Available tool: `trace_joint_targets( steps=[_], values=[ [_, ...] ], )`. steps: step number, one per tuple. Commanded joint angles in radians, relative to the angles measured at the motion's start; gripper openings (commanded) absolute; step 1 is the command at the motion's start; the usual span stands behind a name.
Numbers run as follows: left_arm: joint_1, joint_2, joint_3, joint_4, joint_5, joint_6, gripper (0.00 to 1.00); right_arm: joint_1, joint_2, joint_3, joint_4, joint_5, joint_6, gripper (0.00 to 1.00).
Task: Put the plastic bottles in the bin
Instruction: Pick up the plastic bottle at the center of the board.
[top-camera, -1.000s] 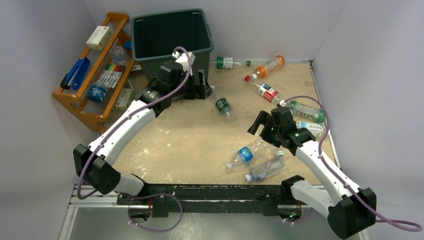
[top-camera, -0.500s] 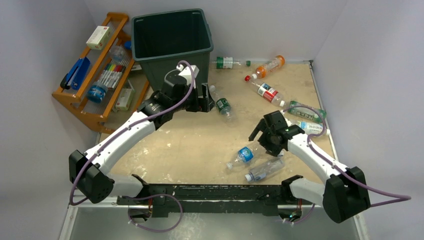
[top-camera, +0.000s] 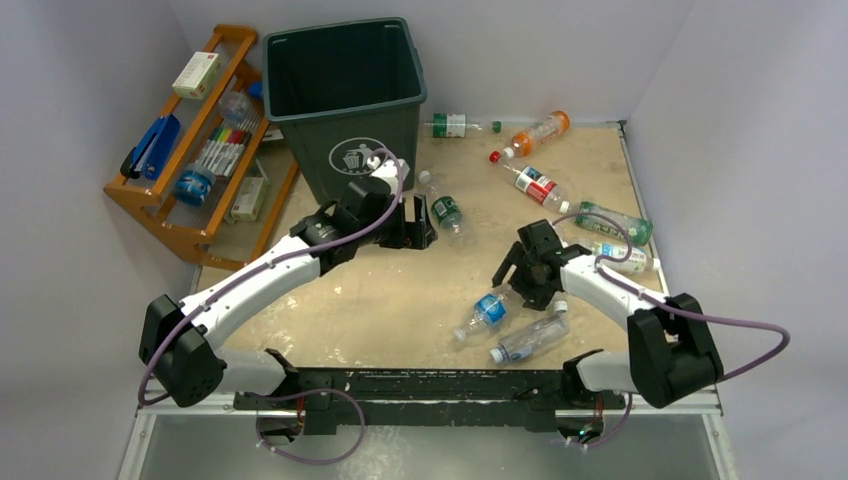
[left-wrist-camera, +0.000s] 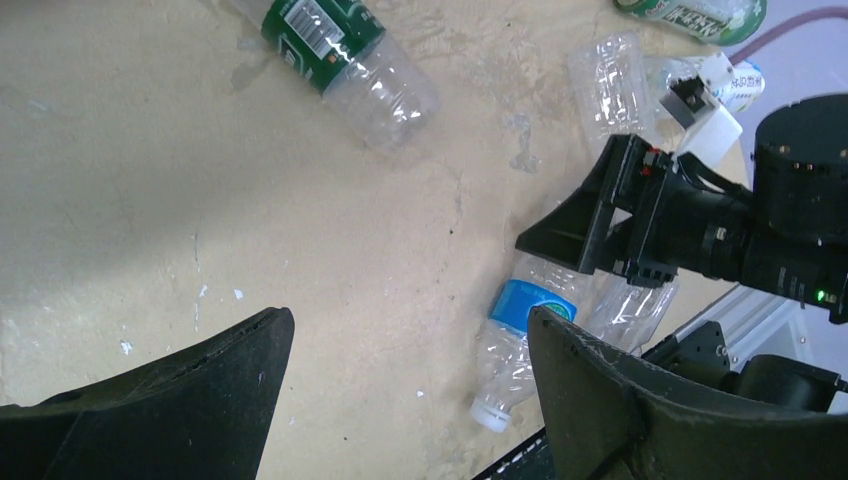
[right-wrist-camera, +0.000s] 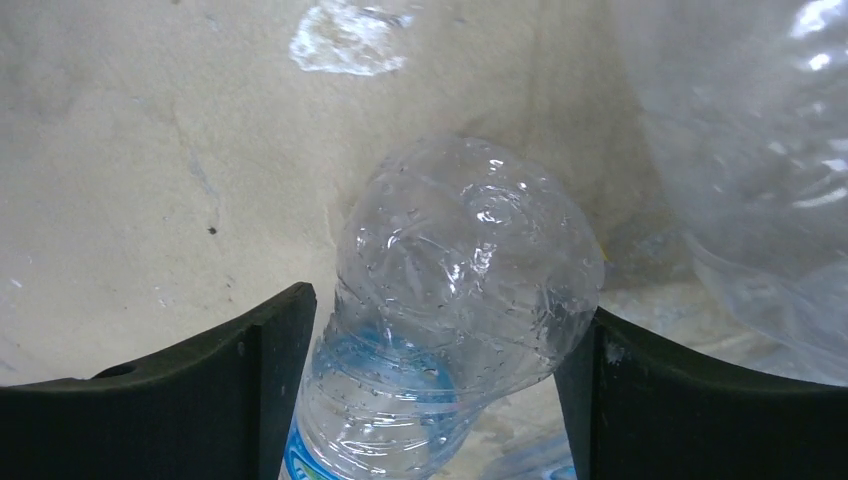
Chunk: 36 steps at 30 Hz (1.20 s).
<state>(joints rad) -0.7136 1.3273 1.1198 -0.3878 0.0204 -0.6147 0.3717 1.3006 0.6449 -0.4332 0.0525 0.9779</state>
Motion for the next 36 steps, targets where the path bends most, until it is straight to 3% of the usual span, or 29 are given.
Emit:
trace_joint_targets(
  steps=[1, 9, 15, 19, 31, 36],
  values=[
    [-0.026, -0.046, -0.011, 0.031, -0.006, -0.02, 0.87, -0.002, 0.07, 0.04, 0.069, -0.043, -0.072, 0.81],
    [-0.039, -0.093, -0.07, 0.015, -0.015, -0.058, 0.86, -0.002, 0.081, 0.093, 0.07, -0.049, -0.159, 0.73],
    [-0.092, -0.191, -0.217, 0.066, -0.022, -0.127, 0.86, 0.0, -0.001, 0.045, 0.293, -0.058, -0.248, 0.66],
    [-0.109, -0.274, -0.239, 0.006, -0.003, -0.146, 0.86, -0.001, 0.003, 0.05, 0.355, -0.121, -0.274, 0.6],
    [-0.11, -0.498, -0.302, -0.115, 0.103, -0.199, 0.87, 0.041, -0.053, 0.192, 0.265, -0.184, -0.317, 0.54],
    [-0.11, -0.468, -0.299, -0.069, 0.182, -0.116, 0.88, 0.052, -0.131, 0.25, 0.217, -0.192, -0.318, 0.54]
  ],
)
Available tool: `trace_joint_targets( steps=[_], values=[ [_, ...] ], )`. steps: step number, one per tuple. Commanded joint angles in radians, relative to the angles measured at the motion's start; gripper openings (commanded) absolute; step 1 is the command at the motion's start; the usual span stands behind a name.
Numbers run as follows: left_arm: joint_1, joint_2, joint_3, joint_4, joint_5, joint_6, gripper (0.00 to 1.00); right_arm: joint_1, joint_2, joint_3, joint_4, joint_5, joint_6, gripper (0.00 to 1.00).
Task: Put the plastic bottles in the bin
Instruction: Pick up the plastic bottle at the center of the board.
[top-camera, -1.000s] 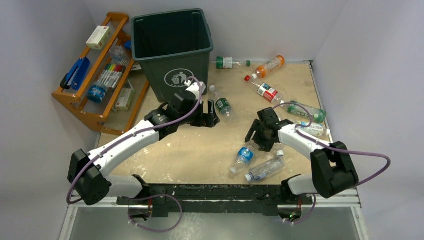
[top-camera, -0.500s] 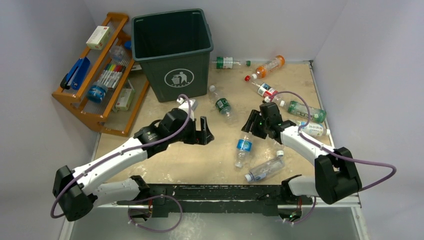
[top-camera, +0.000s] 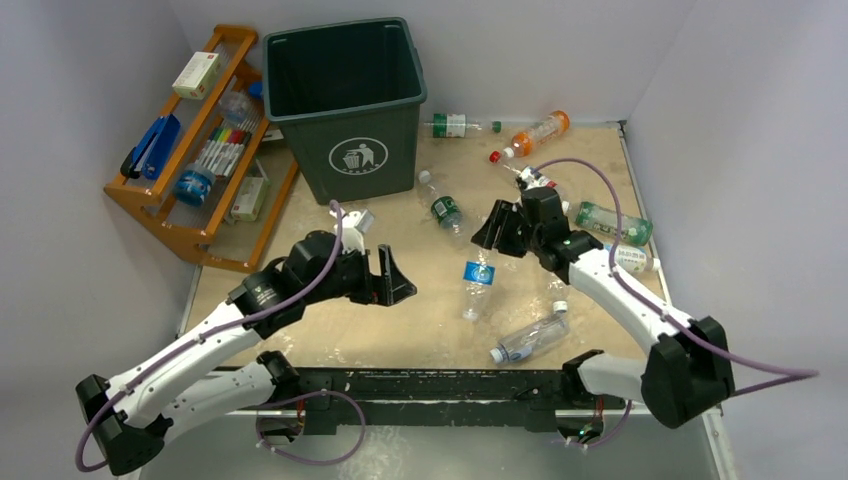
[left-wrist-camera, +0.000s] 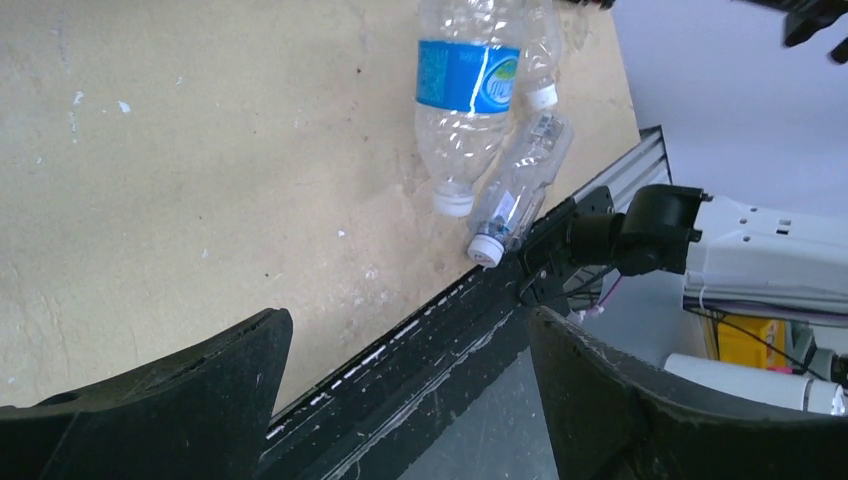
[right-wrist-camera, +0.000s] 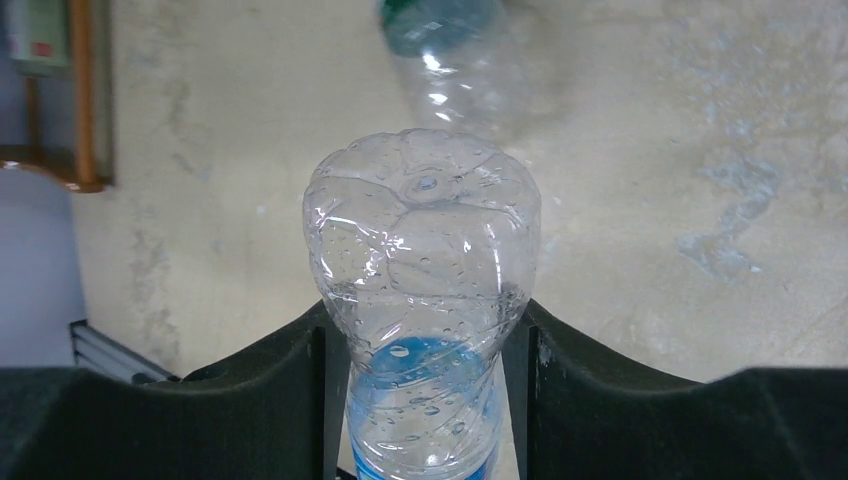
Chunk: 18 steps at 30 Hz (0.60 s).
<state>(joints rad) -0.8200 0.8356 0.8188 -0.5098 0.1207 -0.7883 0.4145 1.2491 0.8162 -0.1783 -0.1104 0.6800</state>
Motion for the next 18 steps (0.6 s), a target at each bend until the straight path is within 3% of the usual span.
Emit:
trace_joint_targets(
  steps=[1, 6, 11, 18],
  values=[
    [-0.004, 0.047, 0.003, 0.073, 0.092, 0.078, 0.89, 0.011, -0.108, 0.084, -0.052, -0.031, -0.016, 0.54],
    [-0.005, 0.164, 0.034, 0.19, 0.166, 0.09, 0.9, 0.012, -0.223, 0.065, -0.036, -0.106, -0.006, 0.54],
    [-0.012, 0.213, 0.062, 0.262, 0.179, 0.11, 0.9, 0.012, -0.221, 0.127, -0.097, -0.177, -0.049, 0.55],
    [-0.033, 0.227, 0.045, 0.408, 0.192, 0.048, 0.9, 0.012, -0.234, 0.106, -0.032, -0.308, -0.042, 0.55]
  ],
)
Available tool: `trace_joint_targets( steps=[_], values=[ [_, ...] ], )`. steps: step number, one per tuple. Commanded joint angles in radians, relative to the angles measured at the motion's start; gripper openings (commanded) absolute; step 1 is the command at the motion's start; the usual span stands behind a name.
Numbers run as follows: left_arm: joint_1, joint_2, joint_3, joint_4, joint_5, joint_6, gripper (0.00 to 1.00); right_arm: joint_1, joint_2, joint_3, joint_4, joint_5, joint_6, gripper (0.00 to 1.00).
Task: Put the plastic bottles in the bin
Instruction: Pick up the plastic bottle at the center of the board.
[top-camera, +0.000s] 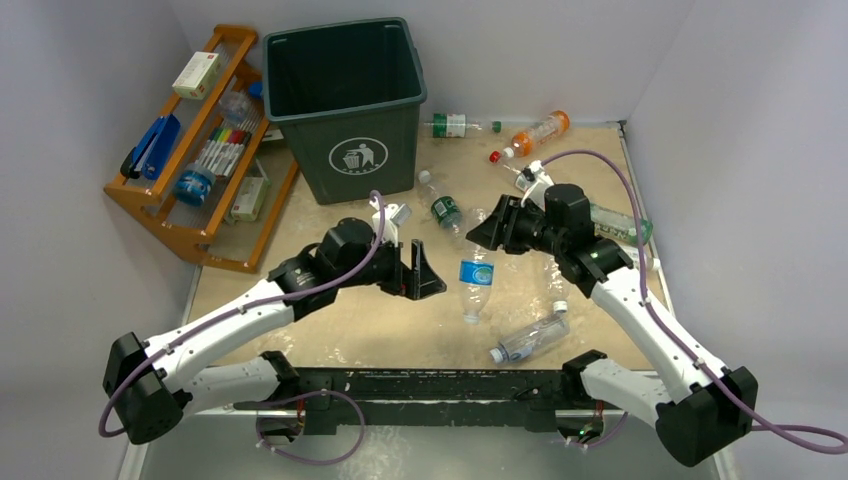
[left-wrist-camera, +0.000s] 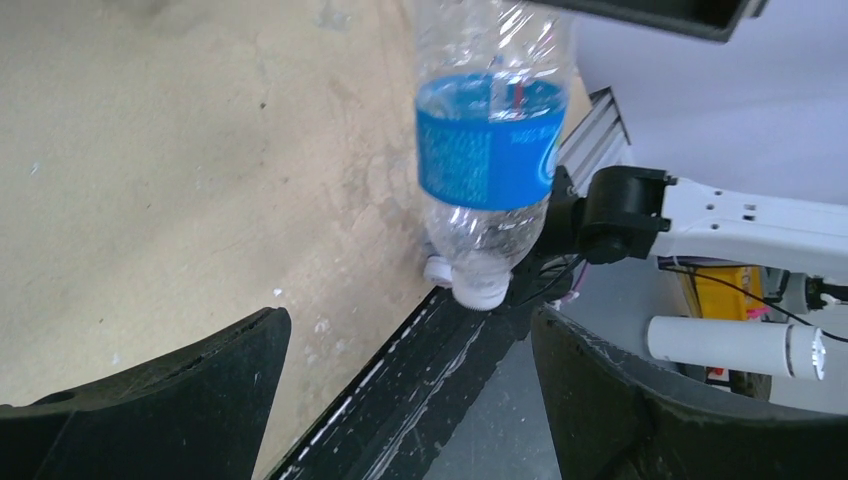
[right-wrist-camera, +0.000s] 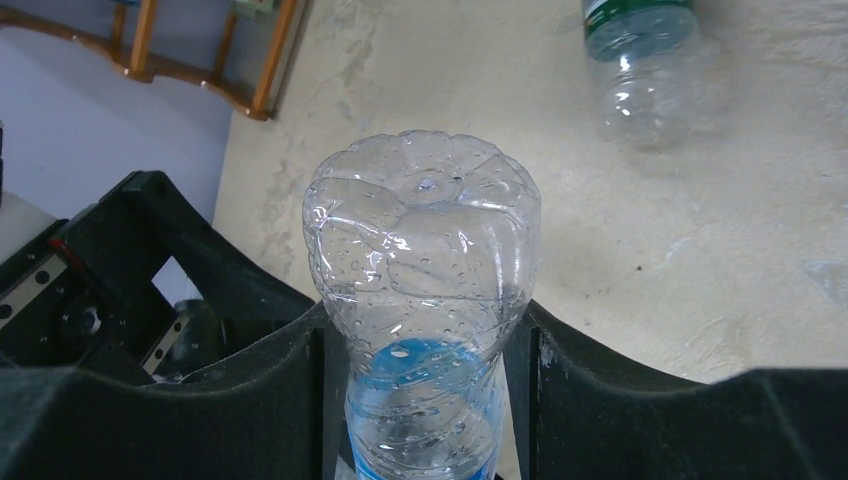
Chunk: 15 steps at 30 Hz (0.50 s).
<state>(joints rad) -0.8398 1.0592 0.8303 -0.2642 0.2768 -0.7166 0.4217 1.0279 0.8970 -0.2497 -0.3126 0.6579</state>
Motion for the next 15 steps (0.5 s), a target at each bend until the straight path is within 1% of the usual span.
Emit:
trace_joint_targets(
  steps=[1, 3, 6, 15],
  values=[
    [-0.022, 0.013, 0.033, 0.185, 0.044, -0.036, 0.9, 0.005, -0.008, 0.024, 0.049, -0.12, -0.02, 0.55],
    [-0.054, 0.032, 0.038, 0.221, 0.042, -0.047, 0.9, 0.005, -0.001, 0.019, 0.07, -0.147, -0.013, 0.55],
    [-0.113, 0.06, 0.059, 0.235, -0.005, -0.04, 0.91, 0.005, 0.007, 0.014, 0.099, -0.195, -0.005, 0.54],
    [-0.307, 0.157, 0.121, 0.236, -0.292, -0.022, 0.91, 0.005, -0.024, -0.012, 0.096, -0.316, 0.025, 0.54]
  ],
)
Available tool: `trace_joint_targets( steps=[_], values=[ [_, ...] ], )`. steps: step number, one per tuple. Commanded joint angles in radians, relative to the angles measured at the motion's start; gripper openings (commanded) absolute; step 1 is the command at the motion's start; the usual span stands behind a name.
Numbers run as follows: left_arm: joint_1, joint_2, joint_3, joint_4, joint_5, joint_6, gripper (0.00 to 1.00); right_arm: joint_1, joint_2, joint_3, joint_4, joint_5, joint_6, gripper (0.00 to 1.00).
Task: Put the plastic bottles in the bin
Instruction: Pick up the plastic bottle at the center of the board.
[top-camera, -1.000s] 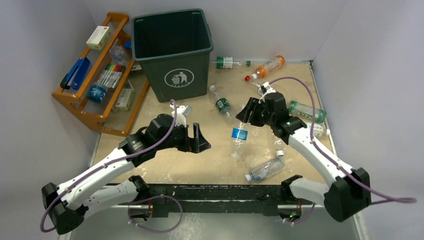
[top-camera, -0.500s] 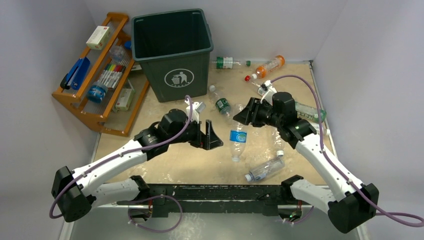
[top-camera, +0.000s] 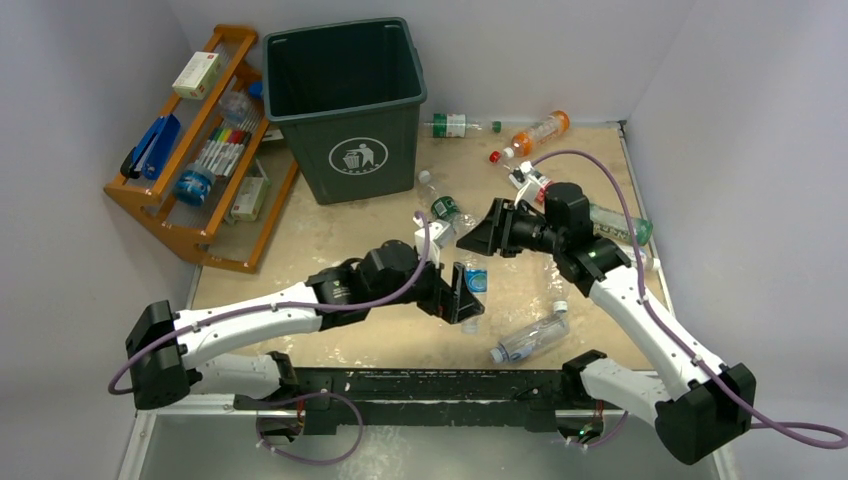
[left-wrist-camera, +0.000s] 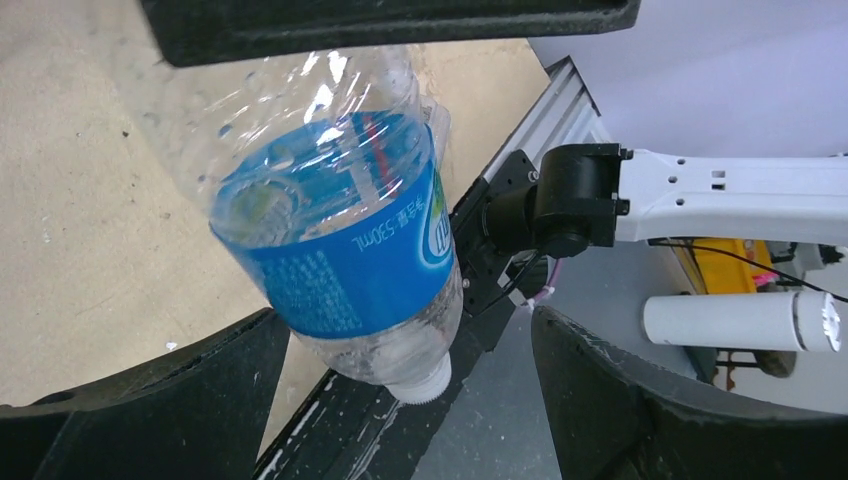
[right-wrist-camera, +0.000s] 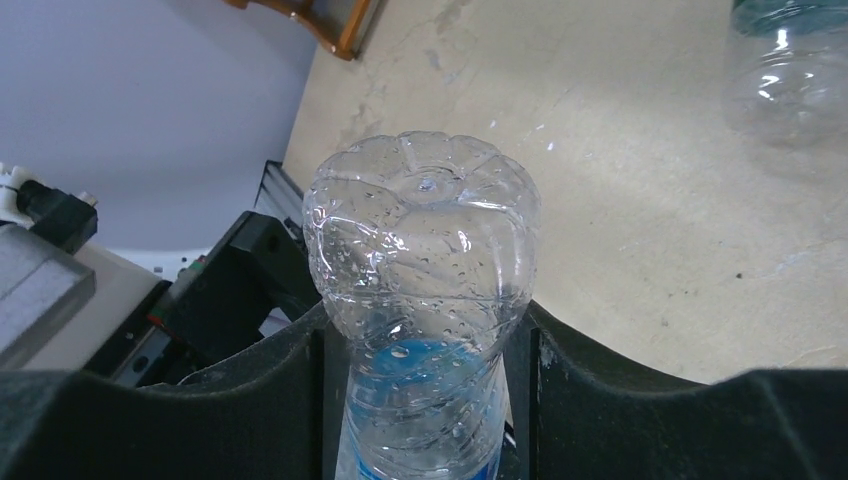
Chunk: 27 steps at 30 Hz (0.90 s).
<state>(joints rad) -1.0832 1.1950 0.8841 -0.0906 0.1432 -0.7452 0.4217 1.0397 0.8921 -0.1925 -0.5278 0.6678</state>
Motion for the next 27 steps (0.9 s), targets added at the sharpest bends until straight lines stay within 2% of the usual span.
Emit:
trace_joint_targets(
  steps=[1, 12, 14, 18, 20, 27],
  values=[
    [-0.081, 0.031, 0.078, 0.063, -0.191, 0.007, 0.91, 0.005, -0.042, -0.013, 0.039, -0.116, 0.021, 0.54],
    [-0.19, 0.085, 0.138, 0.076, -0.493, -0.004, 0.9, 0.005, -0.066, -0.026, 0.11, -0.194, 0.109, 0.54],
    [-0.198, 0.078, 0.148, 0.063, -0.526, -0.003, 0.86, 0.005, -0.073, -0.036, 0.126, -0.2, 0.123, 0.53],
    [-0.205, 0.055, 0.162, 0.023, -0.567, 0.0, 0.69, 0.005, -0.099, -0.055, 0.16, -0.203, 0.17, 0.54],
    [-0.205, 0.046, 0.168, 0.003, -0.568, 0.007, 0.64, 0.005, -0.109, -0.054, 0.161, -0.183, 0.173, 0.54],
    [-0.205, 0.0, 0.175, -0.044, -0.556, 0.032, 0.58, 0.005, -0.113, -0.045, 0.169, -0.13, 0.182, 0.6]
  ],
)
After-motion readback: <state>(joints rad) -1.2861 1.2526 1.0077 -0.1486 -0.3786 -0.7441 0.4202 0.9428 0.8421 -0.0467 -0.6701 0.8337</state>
